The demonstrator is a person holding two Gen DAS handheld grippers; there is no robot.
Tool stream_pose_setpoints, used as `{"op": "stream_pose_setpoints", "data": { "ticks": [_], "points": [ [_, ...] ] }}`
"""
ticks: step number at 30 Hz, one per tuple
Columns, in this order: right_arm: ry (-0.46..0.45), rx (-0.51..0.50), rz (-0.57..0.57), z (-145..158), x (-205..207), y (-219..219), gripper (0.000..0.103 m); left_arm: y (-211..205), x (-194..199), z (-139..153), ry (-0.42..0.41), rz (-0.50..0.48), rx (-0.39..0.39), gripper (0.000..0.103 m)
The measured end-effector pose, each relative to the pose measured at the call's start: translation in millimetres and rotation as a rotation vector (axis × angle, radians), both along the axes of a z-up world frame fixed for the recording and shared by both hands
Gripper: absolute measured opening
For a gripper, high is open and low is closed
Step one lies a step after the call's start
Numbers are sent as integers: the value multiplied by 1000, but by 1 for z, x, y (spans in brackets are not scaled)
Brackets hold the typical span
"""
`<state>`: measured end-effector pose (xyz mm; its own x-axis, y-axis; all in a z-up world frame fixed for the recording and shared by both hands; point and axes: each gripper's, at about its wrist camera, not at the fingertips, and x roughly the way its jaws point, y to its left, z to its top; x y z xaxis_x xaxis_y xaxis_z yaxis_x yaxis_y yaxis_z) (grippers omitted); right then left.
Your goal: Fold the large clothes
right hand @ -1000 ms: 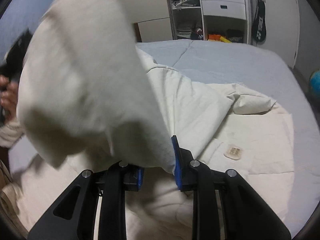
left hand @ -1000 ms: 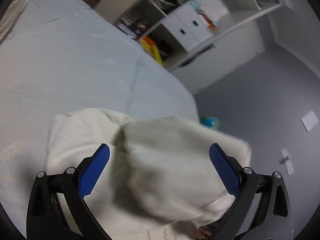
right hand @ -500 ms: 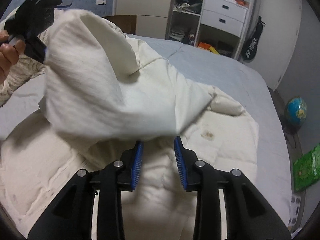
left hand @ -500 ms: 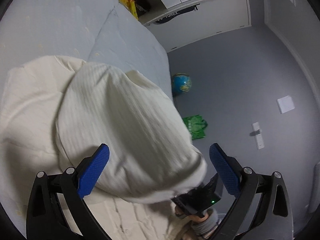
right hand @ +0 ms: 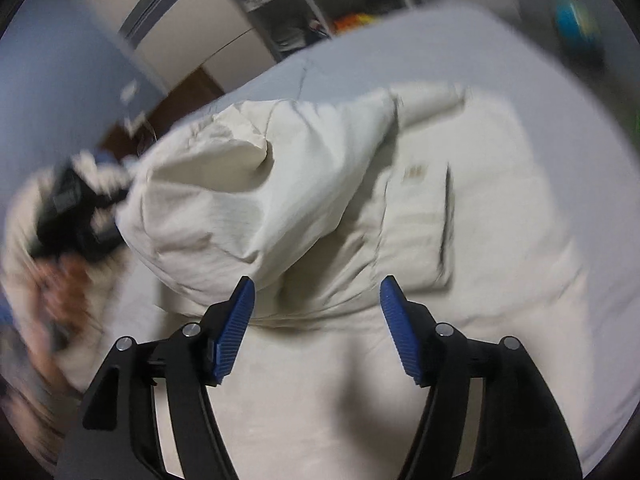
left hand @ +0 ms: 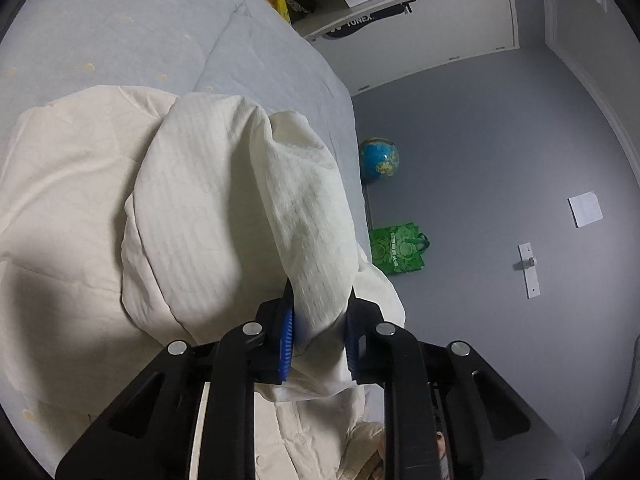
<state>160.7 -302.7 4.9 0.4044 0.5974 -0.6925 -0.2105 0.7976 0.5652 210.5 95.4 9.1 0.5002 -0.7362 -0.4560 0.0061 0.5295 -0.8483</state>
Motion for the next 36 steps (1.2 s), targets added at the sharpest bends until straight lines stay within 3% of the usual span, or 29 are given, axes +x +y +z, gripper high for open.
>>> {"op": "stream_pose_setpoints", "data": {
  "ticks": [5, 8, 13, 21, 23, 26, 32, 36],
  "points": [
    [220, 354, -152, -21, -2, -15, 68, -3, -9, 5, -33, -2, 27, 19],
    [302, 503, -213, -28, -1, -18, 72, -3, -15, 3, -44, -8, 57, 19],
    [410, 632, -284, -41, 2, -9, 76, -5, -18, 6, -58, -24, 74, 19],
    [505, 659, -280, -50, 42, 35, 80, -17, -19, 16, -87, -42, 81, 19],
    [498, 672, -300, -49, 58, 43, 80, -17, -19, 14, -88, -46, 86, 19],
    [419, 666, -269, -37, 83, 55, 75, -15, -18, 14, -89, -50, 77, 19],
    [235, 660, -205, -3, 115, 58, 29, -17, -19, 12, -91, -72, 58, 19],
    [149, 687, -171, -13, 109, 42, 18, -20, -17, 5, -73, -92, 52, 21]
  ]
}}
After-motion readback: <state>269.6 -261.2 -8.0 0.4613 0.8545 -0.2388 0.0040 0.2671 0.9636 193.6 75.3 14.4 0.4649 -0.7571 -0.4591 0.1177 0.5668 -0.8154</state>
